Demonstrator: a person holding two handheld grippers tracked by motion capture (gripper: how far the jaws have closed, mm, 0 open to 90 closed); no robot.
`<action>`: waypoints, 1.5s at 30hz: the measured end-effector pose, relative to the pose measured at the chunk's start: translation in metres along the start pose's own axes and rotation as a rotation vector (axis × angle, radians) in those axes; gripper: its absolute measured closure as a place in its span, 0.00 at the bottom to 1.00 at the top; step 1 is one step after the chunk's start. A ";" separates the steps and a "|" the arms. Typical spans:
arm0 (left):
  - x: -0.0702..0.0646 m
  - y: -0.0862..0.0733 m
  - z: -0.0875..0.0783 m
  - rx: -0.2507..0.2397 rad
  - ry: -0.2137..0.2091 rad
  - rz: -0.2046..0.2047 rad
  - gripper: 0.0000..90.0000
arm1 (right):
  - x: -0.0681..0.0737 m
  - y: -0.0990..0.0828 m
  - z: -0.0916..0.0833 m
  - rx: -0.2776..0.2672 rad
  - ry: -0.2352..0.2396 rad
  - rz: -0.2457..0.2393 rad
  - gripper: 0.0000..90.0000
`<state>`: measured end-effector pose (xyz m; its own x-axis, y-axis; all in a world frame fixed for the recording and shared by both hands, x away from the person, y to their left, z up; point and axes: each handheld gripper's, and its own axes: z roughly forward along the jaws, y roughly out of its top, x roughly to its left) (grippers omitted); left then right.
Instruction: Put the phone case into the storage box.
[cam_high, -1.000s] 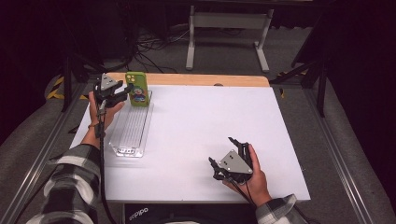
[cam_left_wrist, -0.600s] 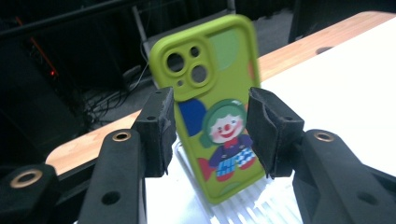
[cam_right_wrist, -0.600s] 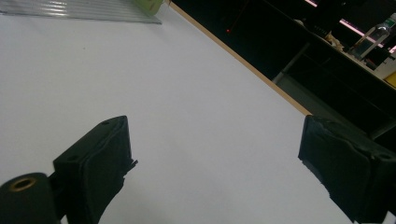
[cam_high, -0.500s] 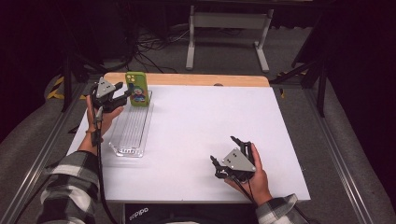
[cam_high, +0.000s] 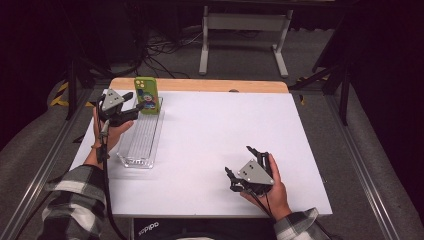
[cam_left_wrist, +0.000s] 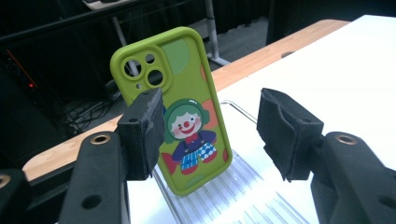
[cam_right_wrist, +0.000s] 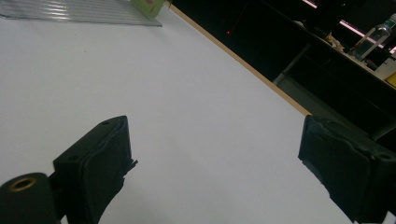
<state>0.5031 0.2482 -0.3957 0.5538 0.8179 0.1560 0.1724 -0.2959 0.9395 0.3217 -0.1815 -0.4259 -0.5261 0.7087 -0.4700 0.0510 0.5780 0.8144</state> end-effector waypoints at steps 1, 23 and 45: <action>-0.001 -0.001 0.000 0.004 0.003 0.001 0.47 | 0.000 0.000 0.000 0.000 -0.001 0.000 0.11; -0.014 -0.004 -0.009 -0.007 -0.008 0.010 0.33 | 0.001 0.000 -0.003 -0.009 0.004 -0.005 0.11; -0.027 0.001 -0.022 -0.019 -0.017 0.016 0.21 | 0.001 0.002 -0.004 -0.018 -0.005 -0.018 0.11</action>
<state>0.4706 0.2372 -0.3925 0.5700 0.8048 0.1658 0.1484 -0.2992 0.9426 0.3183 -0.1814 -0.4236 -0.5229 0.7004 -0.4858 0.0266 0.5831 0.8120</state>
